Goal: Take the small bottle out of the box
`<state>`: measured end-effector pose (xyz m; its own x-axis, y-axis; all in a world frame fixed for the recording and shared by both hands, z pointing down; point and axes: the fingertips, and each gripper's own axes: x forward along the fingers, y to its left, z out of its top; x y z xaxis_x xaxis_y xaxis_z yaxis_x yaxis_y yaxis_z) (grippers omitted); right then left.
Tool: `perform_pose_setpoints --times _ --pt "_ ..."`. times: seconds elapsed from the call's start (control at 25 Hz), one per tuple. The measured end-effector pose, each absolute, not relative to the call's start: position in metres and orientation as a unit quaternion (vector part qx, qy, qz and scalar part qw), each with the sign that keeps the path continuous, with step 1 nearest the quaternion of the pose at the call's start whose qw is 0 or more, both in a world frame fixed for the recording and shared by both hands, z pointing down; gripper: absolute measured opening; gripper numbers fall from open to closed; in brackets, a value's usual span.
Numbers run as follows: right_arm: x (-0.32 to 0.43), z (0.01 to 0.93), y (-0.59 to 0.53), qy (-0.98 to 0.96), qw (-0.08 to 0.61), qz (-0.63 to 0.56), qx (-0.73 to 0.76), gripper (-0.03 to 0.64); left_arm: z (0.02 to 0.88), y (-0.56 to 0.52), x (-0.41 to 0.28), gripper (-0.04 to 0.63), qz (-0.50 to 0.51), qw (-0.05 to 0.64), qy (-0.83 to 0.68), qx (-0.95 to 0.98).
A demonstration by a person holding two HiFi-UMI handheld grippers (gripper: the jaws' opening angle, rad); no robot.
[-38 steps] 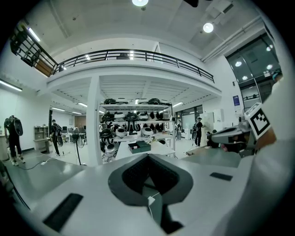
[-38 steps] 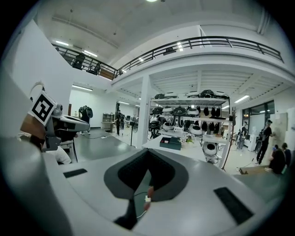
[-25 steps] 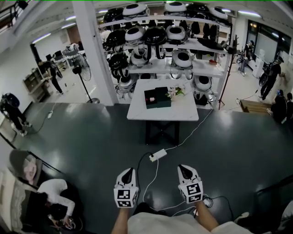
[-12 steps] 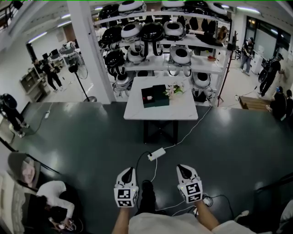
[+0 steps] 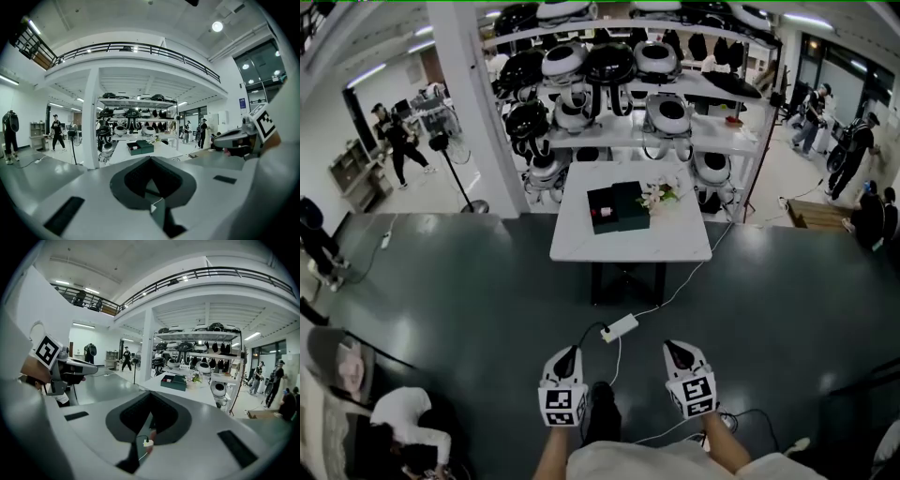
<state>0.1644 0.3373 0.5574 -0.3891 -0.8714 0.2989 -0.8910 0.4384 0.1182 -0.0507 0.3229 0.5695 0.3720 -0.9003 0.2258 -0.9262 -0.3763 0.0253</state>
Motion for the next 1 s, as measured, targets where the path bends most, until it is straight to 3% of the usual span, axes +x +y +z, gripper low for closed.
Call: perform_pose_setpoints --times 0.6,1.0 --pt "0.103 0.525 0.141 -0.827 0.162 0.018 0.539 0.021 0.54 0.113 -0.103 0.018 0.078 0.071 -0.535 0.838" --pt "0.094 0.521 0.067 -0.808 0.165 0.02 0.566 0.021 0.532 0.023 -0.106 0.018 0.076 0.063 -0.503 0.859"
